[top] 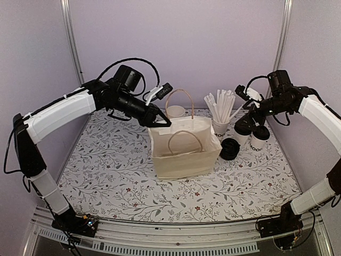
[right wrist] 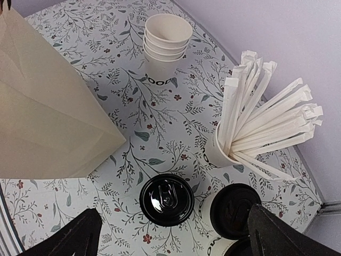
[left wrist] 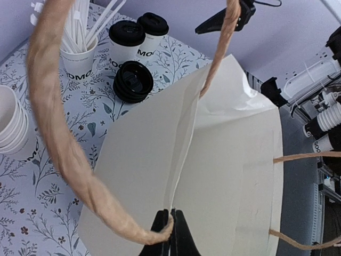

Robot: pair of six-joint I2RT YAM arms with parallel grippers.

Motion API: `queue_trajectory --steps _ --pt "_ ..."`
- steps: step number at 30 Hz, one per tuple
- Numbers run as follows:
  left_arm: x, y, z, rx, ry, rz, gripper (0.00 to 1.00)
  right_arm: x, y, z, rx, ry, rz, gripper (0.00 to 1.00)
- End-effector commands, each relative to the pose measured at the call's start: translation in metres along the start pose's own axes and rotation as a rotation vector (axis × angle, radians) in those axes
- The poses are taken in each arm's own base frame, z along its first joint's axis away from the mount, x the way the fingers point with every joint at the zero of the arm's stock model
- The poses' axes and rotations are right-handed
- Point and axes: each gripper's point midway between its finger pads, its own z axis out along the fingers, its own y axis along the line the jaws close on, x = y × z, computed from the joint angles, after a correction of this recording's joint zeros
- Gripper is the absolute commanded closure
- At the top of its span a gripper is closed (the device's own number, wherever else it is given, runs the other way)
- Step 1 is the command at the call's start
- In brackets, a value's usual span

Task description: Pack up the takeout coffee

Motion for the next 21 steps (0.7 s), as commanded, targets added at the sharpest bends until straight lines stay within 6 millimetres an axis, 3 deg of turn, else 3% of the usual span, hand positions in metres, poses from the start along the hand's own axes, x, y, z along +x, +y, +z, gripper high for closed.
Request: queue_trajectory --steps 1,5,6,8,10,11,13,17,21 --pt "-0.004 0.003 -0.004 0.029 -0.010 -0.031 1.00 0.000 -0.003 -0.002 0.004 0.013 0.014 0.01" --pt "-0.004 0.015 -0.004 0.005 -0.005 -0.055 1.00 0.001 -0.004 -0.001 0.005 0.019 0.015 0.01" --pt "-0.005 0.019 -0.004 -0.003 -0.008 -0.056 0.88 0.001 -0.005 -0.001 0.007 0.019 0.013 0.01" --pt "-0.009 0.025 -0.008 -0.049 -0.018 -0.048 0.55 0.002 -0.006 -0.001 0.014 0.025 0.014 0.01" --pt "-0.018 0.032 -0.018 -0.125 -0.050 -0.024 0.14 0.004 -0.010 0.000 0.023 0.031 0.022 0.01" --pt "-0.023 0.035 -0.025 -0.165 -0.073 -0.005 0.06 0.004 -0.012 -0.001 0.029 0.030 0.028 0.01" --pt "-0.035 0.036 -0.041 -0.234 -0.125 0.042 0.01 0.005 -0.018 -0.002 0.040 0.028 0.046 0.01" --pt "-0.058 0.038 -0.076 -0.378 -0.262 0.150 0.00 0.011 -0.038 -0.006 0.079 0.032 0.116 0.01" --pt "-0.074 0.047 -0.118 -0.567 -0.479 0.210 0.00 0.029 -0.071 -0.013 0.185 0.095 0.201 0.01"
